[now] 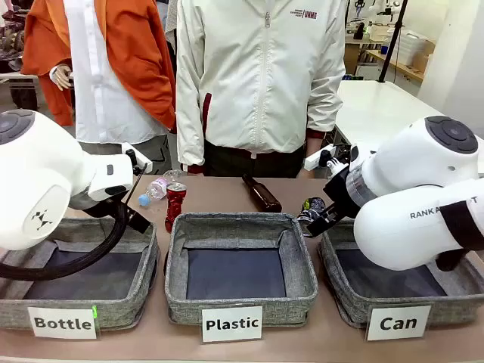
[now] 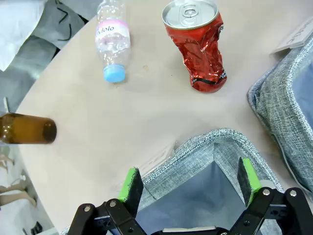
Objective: Sort the can waste into the basket.
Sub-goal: Pick up the can waste from the table and place it in the right Fabric basket.
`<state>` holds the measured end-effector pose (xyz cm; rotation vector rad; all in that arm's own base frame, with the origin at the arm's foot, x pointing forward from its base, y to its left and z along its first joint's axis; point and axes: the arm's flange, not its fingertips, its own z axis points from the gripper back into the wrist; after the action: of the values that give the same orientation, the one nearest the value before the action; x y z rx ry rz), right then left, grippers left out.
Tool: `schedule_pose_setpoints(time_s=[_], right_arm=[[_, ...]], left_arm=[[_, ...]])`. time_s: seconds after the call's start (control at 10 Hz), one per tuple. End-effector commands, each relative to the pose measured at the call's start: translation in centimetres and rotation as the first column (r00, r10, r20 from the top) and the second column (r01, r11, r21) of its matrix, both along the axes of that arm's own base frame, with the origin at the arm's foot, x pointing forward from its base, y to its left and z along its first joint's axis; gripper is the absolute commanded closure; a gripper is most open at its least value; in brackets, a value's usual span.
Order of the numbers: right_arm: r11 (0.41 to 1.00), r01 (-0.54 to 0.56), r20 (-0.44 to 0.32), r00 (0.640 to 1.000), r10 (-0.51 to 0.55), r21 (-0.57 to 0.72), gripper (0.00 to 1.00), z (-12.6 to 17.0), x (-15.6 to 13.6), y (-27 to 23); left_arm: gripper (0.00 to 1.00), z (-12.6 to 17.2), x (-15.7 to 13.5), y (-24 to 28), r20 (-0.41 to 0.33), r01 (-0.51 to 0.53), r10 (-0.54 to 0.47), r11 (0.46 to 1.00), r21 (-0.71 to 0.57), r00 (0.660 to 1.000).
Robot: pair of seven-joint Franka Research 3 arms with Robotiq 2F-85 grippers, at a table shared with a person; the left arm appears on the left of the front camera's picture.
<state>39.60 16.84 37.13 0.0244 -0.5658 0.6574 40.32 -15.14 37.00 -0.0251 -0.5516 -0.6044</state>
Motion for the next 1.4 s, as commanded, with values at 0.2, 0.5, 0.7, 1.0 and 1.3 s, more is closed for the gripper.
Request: schedule_pose_setpoints(time_s=[0.2, 0.5, 0.7, 1.0, 1.3], right_arm=[[1.000, 0.000, 0.000, 1.000, 0.000, 0.000, 0.00, 0.00, 0.00, 0.00], [1.000, 0.000, 0.000, 1.000, 0.000, 0.000, 0.00, 0.00, 0.00, 0.00], [1.000, 0.000, 0.000, 1.000, 0.000, 0.000, 0.00, 0.00, 0.00, 0.00], [1.000, 0.000, 0.000, 1.000, 0.000, 0.000, 0.00, 0.00, 0.00, 0.00], [1.000, 0.000, 0.000, 1.000, 0.000, 0.000, 0.00, 0.00, 0.00, 0.00]], left_arm=[[0.02, 0.01, 0.00, 0.00, 0.000, 0.000, 0.000, 1.000, 0.000, 1.000], [0.02, 0.01, 0.00, 0.00, 0.000, 0.000, 0.000, 1.000, 0.000, 1.000], [0.02, 0.01, 0.00, 0.00, 0.000, 0.000, 0.000, 1.000, 0.000, 1.000], [0.02, 0.01, 0.00, 0.00, 0.000, 0.000, 0.000, 1.000, 0.000, 1.000], [0.02, 0.01, 0.00, 0.00, 0.000, 0.000, 0.000, 1.000, 0.000, 1.000]])
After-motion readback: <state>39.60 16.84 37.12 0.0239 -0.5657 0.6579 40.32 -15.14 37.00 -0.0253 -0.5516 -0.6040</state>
